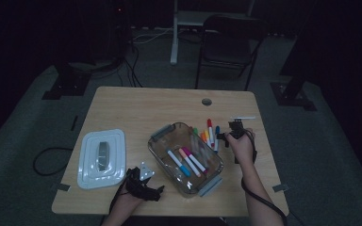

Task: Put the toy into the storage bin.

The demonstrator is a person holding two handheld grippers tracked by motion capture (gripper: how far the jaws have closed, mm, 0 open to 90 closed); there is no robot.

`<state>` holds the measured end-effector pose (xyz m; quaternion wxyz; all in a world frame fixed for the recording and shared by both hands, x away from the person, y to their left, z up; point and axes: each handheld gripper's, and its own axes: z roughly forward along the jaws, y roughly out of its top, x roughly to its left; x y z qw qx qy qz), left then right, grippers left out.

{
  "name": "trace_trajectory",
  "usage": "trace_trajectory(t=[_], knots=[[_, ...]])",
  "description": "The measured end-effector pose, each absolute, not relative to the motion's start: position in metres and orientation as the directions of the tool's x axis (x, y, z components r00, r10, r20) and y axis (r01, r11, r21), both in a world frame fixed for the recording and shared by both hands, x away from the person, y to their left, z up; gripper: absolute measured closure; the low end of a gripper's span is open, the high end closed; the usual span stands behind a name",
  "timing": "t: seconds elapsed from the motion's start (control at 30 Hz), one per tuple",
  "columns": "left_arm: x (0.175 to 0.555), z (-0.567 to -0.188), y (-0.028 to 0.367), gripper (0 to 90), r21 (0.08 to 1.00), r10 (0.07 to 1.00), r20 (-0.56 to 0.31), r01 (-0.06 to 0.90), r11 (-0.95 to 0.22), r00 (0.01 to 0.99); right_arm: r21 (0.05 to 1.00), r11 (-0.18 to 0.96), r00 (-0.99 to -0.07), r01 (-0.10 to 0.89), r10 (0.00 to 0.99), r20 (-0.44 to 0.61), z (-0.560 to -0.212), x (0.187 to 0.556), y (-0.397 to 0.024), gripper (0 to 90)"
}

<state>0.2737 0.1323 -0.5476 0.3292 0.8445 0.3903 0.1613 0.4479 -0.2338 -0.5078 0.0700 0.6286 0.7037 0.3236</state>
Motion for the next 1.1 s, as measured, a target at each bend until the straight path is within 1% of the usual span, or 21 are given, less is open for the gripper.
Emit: trace_trajectory(t=[0.2, 0.3, 0.4, 0.6, 0.87, 1.1], knots=[[0.274, -0.548, 0.132, 0.5, 0.682, 0.766, 0.015, 0.553, -0.479, 0.643, 0.517, 0.008, -0.183, 0.856, 0.94, 0.288, -0.52, 0.456, -0.231, 61.1], [0.274, -0.548, 0.132, 0.5, 0.682, 0.765, 0.015, 0.553, -0.479, 0.643, 0.513, -0.011, -0.155, 0.859, 0.947, 0.281, -0.523, 0.456, -0.235, 68.7], [0.274, -0.548, 0.132, 0.5, 0.682, 0.765, 0.015, 0.553, -0.479, 0.643, 0.507, -0.017, -0.129, 0.862, 0.959, 0.252, -0.521, 0.454, -0.242, 75.4], [0.274, -0.548, 0.132, 0.5, 0.682, 0.765, 0.015, 0.553, -0.479, 0.643, 0.485, -0.053, -0.106, 0.873, 0.95, 0.295, -0.518, 0.448, -0.255, 76.1], [0.274, -0.548, 0.132, 0.5, 0.681, 0.765, 0.015, 0.553, -0.479, 0.643, 0.536, -0.051, -0.147, 0.843, 0.936, 0.32, -0.487, 0.428, -0.268, 76.2], [0.274, -0.548, 0.132, 0.5, 0.682, 0.766, 0.015, 0.554, -0.479, 0.643, 0.612, -0.015, -0.246, 0.791, 0.908, 0.34, -0.442, 0.404, -0.264, 76.2]])
